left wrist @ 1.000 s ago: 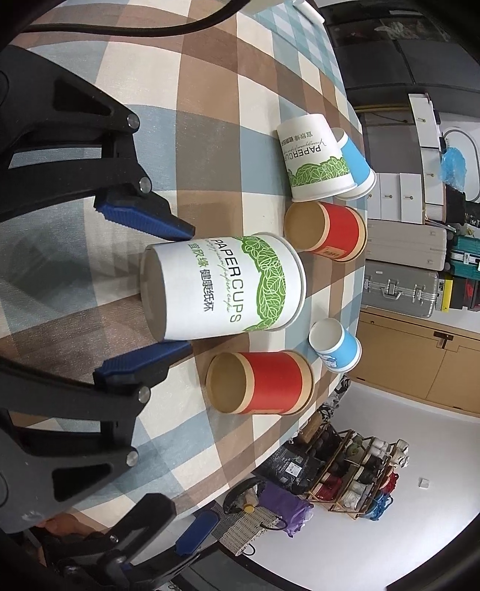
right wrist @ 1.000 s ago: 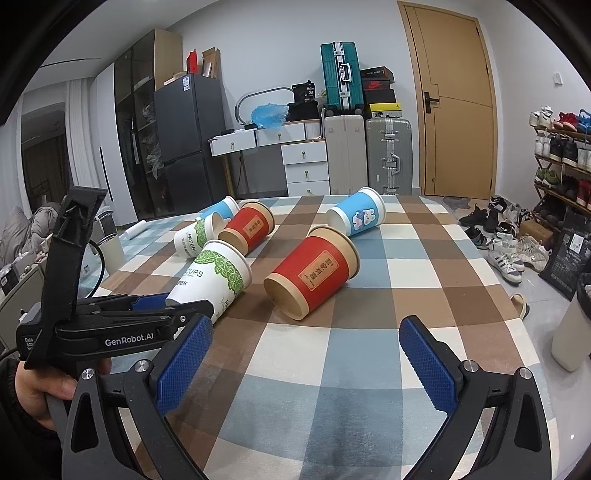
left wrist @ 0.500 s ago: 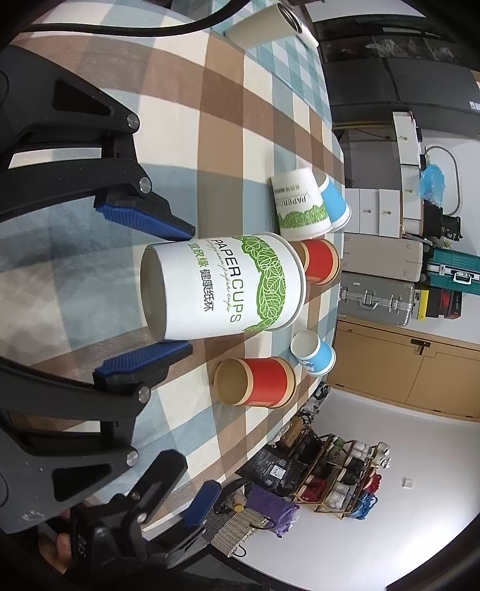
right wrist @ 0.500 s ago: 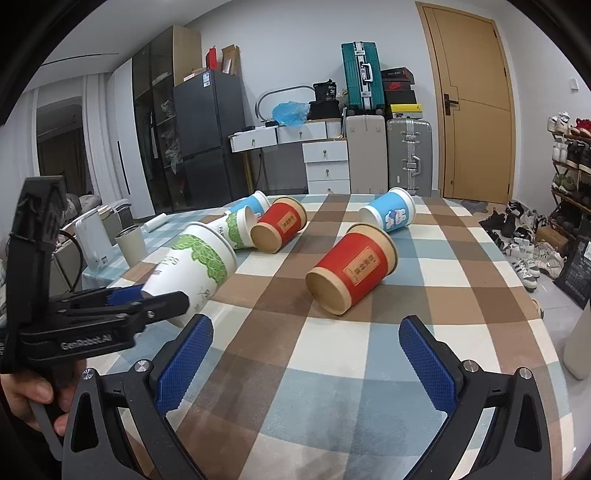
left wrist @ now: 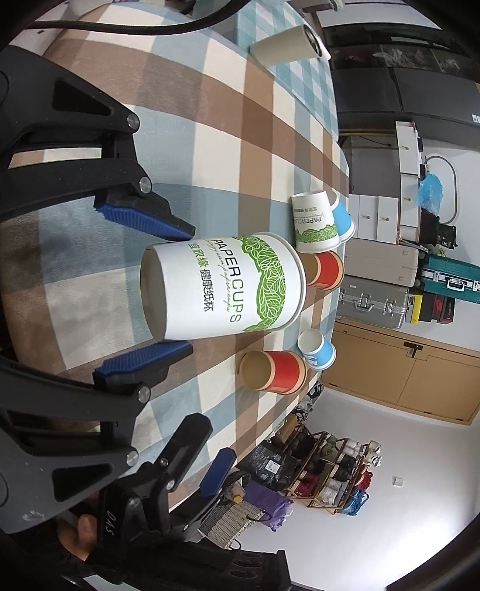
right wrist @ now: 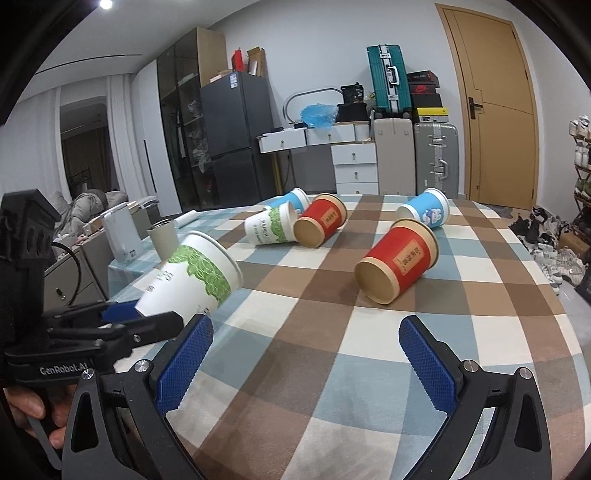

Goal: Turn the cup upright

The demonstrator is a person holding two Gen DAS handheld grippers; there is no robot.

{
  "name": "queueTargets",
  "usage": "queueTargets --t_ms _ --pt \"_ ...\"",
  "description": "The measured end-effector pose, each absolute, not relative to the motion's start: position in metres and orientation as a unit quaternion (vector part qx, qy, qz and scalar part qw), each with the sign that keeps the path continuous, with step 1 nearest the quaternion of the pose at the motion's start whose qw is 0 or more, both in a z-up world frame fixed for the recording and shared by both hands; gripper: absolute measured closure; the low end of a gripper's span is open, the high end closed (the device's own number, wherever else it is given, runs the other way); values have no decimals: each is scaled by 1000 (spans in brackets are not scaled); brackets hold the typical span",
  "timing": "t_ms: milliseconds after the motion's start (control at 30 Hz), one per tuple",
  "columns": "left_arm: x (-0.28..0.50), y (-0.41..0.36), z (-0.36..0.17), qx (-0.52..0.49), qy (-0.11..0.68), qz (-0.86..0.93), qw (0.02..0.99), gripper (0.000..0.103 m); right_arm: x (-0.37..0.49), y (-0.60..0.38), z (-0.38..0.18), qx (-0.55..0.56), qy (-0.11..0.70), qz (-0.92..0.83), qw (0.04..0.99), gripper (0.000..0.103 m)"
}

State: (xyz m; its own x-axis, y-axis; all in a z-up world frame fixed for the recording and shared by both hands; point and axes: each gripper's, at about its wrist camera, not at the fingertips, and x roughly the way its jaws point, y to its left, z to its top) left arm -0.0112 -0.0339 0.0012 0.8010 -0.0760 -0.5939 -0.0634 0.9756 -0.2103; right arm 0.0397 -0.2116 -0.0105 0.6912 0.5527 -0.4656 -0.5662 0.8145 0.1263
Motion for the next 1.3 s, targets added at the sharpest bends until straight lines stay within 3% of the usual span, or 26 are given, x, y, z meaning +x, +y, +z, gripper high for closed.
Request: queueTargets --t_ms 867,967,1000,1033,1200,1300 --pt "-15 -62 -27 -133 341 -11 931 49 42 -221 -12 -1 252 306 918 0" --pt "-15 -60 -27 -131 339 -12 932 35 42 -221 -12 -1 252 306 918 0" --pt "-16 -58 -26 -131 335 -7 933 23 42 -222 -12 -1 251 307 918 0" --pt "-17 -56 -25 -131 329 -5 935 19 42 -222 -12 -1 251 307 918 0" --pt "-20 -44 -19 -125 306 -4 944 16 42 -221 -11 0 251 313 916 0" --pt "-20 -35 -16 -122 301 -2 946 5 40 -221 -11 -1 250 319 914 0"
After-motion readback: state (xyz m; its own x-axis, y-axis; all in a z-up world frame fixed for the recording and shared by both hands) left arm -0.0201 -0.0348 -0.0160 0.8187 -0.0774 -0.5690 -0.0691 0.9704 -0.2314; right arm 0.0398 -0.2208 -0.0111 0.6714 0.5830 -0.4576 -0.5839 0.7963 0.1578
